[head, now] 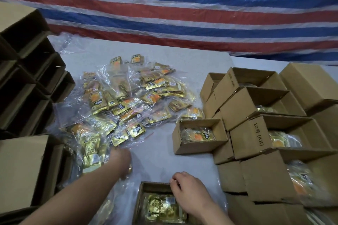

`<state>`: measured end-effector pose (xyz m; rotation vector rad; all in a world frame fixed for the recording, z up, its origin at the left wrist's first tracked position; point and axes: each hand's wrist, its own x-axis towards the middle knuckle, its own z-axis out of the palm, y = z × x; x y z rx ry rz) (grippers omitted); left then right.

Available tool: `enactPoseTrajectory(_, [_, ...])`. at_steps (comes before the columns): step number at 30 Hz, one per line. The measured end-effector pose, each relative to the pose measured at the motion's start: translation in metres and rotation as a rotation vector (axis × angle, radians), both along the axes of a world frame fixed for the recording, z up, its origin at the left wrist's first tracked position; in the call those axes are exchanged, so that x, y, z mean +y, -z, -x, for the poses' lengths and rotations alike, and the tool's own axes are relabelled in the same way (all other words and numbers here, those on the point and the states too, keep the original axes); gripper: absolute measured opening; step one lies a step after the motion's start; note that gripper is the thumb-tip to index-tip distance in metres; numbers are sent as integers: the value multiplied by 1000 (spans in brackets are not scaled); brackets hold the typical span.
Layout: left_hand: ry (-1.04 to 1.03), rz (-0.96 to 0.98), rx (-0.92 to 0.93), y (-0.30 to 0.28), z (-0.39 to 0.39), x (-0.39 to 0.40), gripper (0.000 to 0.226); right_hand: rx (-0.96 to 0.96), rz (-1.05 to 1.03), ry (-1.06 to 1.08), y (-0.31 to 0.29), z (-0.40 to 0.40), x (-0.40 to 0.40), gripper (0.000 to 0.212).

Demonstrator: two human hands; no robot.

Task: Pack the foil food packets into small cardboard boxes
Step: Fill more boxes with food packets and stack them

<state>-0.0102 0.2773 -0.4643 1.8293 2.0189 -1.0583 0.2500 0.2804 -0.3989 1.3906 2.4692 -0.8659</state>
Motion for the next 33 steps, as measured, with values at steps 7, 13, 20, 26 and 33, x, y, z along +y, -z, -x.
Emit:
enactPoseTrajectory(7, [-58,-71,-160,9,11,-13,60,-30,3,14,-3,2,-2,37])
enactPoseTrajectory(13, [-245,-334,-594,-31,5,-3,55,26,105,69,-4,-1,3,36])
enactPoseTrajectory(20, [-302,-742,-1058,-146,-16,15,48,595,400,328,-52,24,24,101])
enactPoseTrajectory(26, [-359,-790,-1344,-219,-46,15,48,901,524,153,-121,50,43,133])
enactPoseTrajectory(33, [-391,-807,-1402,-234,-74,15,50,1135,613,201,-129,38,40,62])
